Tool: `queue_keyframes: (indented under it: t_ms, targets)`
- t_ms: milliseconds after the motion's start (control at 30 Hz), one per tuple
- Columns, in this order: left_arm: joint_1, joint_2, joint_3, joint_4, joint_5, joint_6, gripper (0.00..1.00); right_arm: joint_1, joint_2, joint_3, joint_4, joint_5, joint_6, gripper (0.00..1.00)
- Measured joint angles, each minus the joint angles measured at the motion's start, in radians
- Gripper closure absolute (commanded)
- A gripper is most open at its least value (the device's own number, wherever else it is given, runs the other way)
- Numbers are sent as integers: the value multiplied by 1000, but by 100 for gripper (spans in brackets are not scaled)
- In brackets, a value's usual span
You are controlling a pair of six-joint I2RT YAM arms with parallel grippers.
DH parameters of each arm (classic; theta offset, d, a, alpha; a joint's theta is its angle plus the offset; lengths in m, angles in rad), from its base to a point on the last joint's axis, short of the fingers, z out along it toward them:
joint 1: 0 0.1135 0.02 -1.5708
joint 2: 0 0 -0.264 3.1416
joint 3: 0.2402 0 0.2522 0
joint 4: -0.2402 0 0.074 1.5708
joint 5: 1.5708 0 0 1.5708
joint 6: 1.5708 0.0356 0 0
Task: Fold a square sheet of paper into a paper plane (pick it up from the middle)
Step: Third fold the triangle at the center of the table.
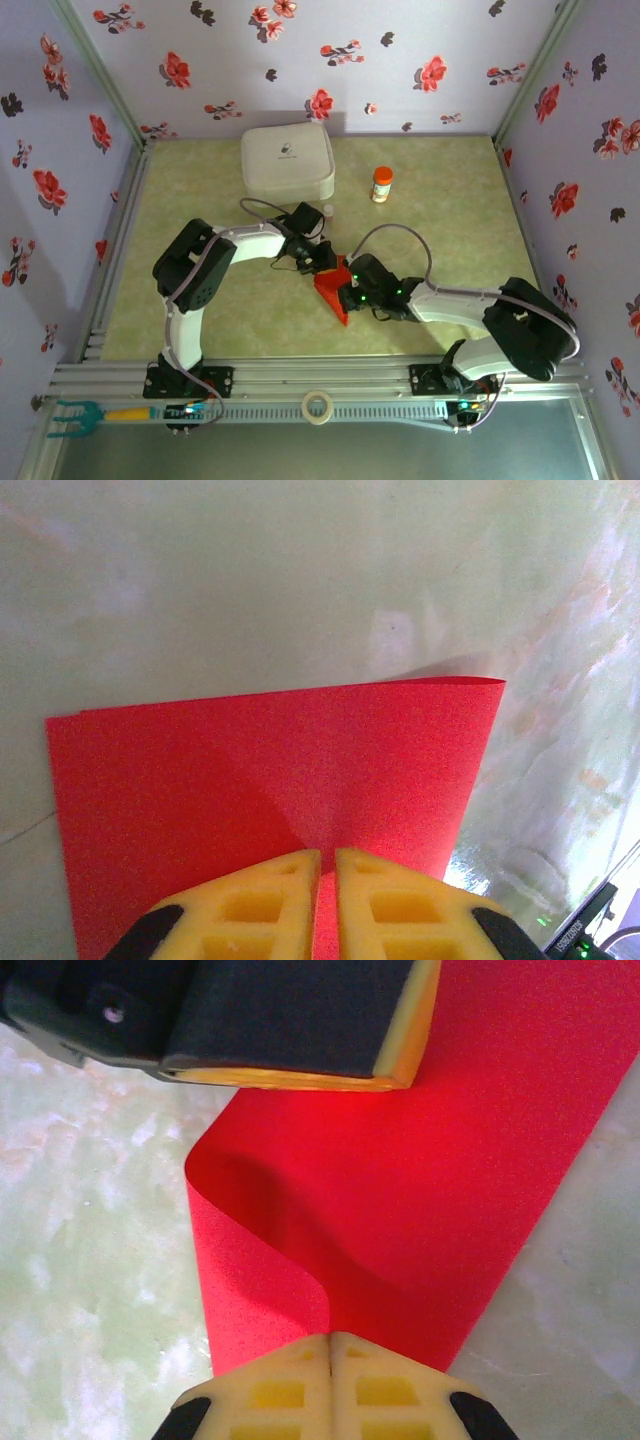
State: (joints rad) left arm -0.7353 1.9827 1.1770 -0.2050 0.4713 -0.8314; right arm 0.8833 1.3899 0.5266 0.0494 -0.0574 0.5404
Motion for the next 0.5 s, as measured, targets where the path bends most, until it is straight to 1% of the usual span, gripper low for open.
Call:
queue_keyframes:
  t_ms: [500]
  targets:
    - [-1,-6,-8,5,-7,0,86,-2,44,30,-45,40,-10,100]
